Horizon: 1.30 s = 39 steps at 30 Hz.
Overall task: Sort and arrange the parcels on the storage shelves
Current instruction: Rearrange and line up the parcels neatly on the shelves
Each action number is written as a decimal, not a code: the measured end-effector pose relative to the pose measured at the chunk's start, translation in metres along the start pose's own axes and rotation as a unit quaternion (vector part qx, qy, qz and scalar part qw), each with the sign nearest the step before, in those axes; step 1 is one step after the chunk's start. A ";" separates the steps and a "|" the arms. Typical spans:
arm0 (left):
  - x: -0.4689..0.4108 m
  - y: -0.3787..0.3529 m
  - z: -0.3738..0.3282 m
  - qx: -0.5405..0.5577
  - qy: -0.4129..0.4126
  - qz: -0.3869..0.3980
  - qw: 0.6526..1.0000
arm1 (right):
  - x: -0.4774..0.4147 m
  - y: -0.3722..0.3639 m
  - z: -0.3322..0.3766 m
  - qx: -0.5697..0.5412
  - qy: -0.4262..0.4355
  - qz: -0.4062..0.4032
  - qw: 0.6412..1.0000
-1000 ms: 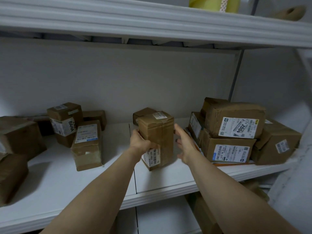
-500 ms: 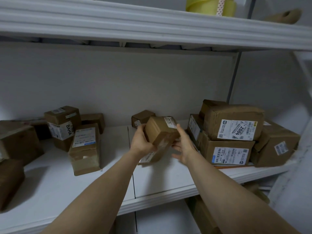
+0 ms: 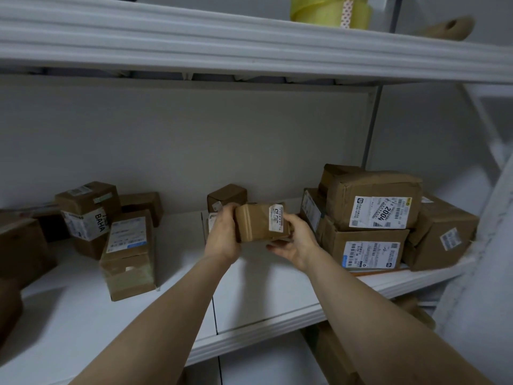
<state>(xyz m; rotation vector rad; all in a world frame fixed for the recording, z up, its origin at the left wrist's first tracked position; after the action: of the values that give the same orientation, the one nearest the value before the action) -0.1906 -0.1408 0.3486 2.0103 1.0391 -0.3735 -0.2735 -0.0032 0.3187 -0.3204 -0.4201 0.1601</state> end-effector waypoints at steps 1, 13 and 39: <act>0.000 0.000 -0.003 -0.013 -0.026 0.006 1.000 | 0.000 -0.001 -0.001 0.015 -0.011 0.003 1.000; -0.002 -0.015 0.028 0.097 0.255 0.013 0.962 | -0.011 0.013 -0.015 -0.008 -0.021 -0.037 0.999; 0.119 -0.030 -0.049 0.331 0.437 0.150 0.823 | 0.076 0.135 -0.049 0.017 -0.049 -0.101 0.994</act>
<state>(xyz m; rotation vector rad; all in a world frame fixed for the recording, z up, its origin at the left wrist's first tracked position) -0.1457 -0.0291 0.2937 3.0567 1.1637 0.5041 -0.1956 0.1263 0.2591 -0.2360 -0.5440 -0.0145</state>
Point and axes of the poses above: each hand's wrist, its own x-axis away from the middle knuckle, its own y-axis out of the back of the hand, z = x × y, the point moved 5 cm from there along -x, towards the middle knuckle, and after that the axes turned 15 degrees about -z, right-handed, at the moved point
